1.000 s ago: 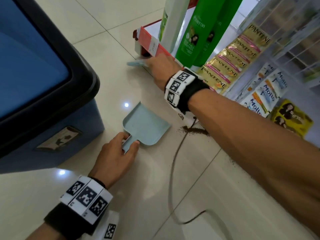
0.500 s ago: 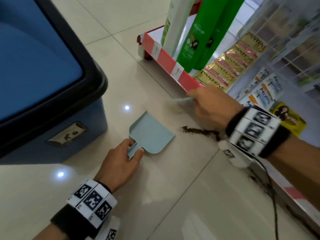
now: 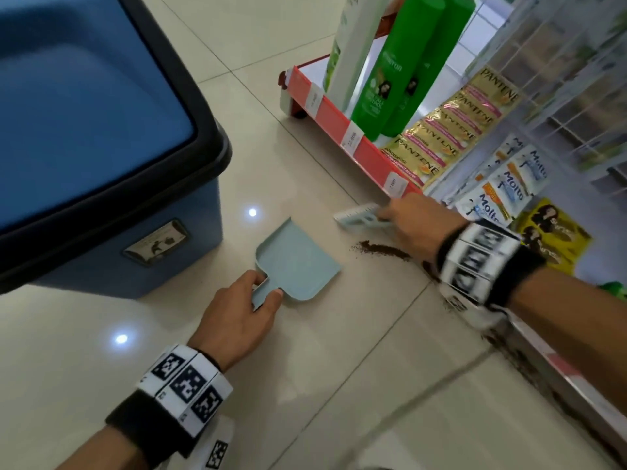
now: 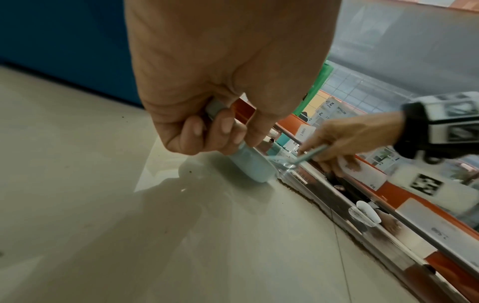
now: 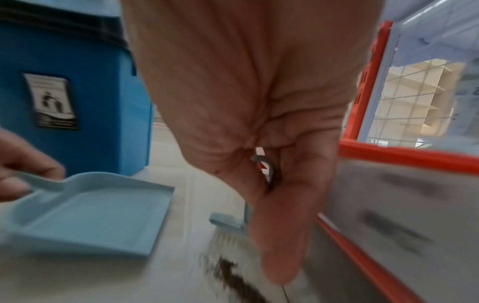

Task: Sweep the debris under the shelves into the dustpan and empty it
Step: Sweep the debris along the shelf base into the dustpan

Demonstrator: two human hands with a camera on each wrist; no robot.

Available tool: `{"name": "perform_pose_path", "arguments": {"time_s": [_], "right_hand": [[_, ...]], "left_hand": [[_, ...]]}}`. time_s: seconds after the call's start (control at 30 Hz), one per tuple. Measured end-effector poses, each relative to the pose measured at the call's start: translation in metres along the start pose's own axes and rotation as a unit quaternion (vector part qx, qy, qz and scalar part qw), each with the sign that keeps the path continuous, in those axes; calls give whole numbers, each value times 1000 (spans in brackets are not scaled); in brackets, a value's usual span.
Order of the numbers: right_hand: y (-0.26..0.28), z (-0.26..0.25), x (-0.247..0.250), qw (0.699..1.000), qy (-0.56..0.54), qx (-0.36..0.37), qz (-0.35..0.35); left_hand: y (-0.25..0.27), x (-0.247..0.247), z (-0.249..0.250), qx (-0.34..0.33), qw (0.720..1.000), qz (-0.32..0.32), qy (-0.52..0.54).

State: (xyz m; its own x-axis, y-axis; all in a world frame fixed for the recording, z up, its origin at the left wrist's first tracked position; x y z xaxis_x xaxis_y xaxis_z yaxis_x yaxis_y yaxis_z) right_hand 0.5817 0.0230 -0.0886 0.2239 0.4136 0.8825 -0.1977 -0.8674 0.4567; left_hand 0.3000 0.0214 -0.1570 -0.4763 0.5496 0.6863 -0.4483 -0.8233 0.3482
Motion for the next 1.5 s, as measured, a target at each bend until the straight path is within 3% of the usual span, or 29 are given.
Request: {"name": "perform_pose_path", "arguments": {"time_s": [0.1, 0.27, 0.4, 0.5, 0.7, 0.87, 1.03, 1.1, 1.17, 1.27, 1.4, 1.5], "right_hand": [[35, 17, -6, 998, 50, -28, -19], [35, -9, 13, 997, 52, 14, 62], [-12, -53, 20, 987, 75, 68, 128], [-62, -83, 14, 986, 95, 65, 124], [-117, -80, -11, 993, 72, -19, 96], [-80, -50, -26, 985, 153, -16, 76], [6, -23, -42, 994, 86, -73, 3], [36, -17, -37, 992, 55, -116, -7], [53, -18, -26, 993, 35, -115, -5], [52, -32, -3, 996, 11, -67, 49], [3, -56, 11, 994, 8, 0, 107], [-28, -55, 7, 998, 22, 8, 56]], "left_hand": [[3, -4, 1, -7, 1000, -18, -8], [5, -8, 6, -18, 999, -35, -10], [1, -10, 1, -19, 999, -41, -4], [-4, -6, -3, -16, 999, -35, 8], [-10, -7, -10, -22, 999, -22, 26], [-7, -15, -7, -24, 998, -53, 31], [-4, -16, 2, -45, 997, -56, 27], [1, -14, 5, -49, 997, -54, 24], [5, -13, 6, -52, 997, -51, 15], [11, -12, 5, -54, 998, -39, -3], [16, -14, 2, -49, 998, -26, -26], [18, -20, 0, -38, 998, -21, -37]]}}
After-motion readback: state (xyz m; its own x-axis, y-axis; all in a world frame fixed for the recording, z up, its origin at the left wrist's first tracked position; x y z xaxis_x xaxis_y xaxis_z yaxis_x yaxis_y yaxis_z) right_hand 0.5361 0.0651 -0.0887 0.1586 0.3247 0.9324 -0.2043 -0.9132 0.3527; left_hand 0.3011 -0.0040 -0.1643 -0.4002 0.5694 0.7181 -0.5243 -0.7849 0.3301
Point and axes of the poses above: each hand's wrist, its own y-axis away from the middle knuckle, its own x-axis out of the back of the hand, z = x × y, the point moved 1 cm from there along -y, towards the middle knuckle, and after that the axes turned 12 degrees about -y, right-handed, at the moved point
